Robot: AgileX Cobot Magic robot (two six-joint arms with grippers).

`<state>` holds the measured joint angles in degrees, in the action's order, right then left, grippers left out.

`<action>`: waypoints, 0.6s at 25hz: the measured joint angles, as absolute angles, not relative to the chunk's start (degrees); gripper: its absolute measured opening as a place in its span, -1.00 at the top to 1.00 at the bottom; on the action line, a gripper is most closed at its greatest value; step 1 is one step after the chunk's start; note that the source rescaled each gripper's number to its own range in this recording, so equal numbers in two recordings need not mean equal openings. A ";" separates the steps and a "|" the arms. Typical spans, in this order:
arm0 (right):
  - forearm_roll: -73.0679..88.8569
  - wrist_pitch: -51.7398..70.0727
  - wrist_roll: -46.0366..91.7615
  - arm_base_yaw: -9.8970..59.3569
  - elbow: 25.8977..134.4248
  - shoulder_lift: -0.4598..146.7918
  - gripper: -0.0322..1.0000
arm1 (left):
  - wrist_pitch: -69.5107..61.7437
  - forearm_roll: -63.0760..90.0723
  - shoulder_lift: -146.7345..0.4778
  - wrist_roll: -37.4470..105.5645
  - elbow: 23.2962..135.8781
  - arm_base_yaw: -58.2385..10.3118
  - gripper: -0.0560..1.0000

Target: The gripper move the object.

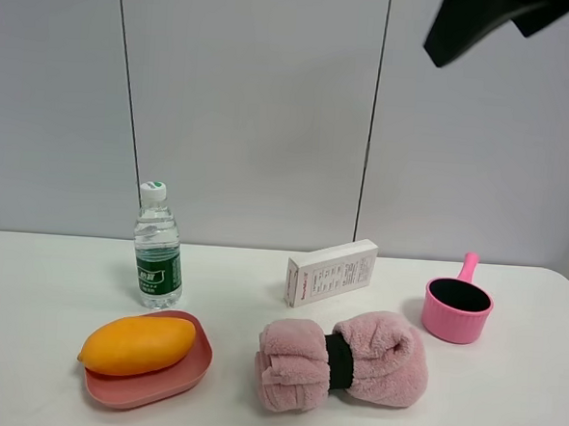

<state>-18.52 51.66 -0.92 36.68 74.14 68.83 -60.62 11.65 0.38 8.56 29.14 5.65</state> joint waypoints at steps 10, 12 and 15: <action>-8.99 50.32 3.77 9.87 53.90 44.68 -0.56 | -60.62 11.65 0.38 8.56 29.14 5.65 -1.00; -7.49 50.65 3.90 5.91 51.15 38.02 -0.56 | -60.62 11.65 0.38 8.56 29.14 5.65 -1.00; -5.09 52.50 3.95 1.52 48.42 28.71 -0.56 | -60.62 11.65 0.38 8.56 29.14 5.65 -1.00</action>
<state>-5.09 52.50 3.95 1.52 48.42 28.71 -60.62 11.65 0.38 8.56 29.14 5.65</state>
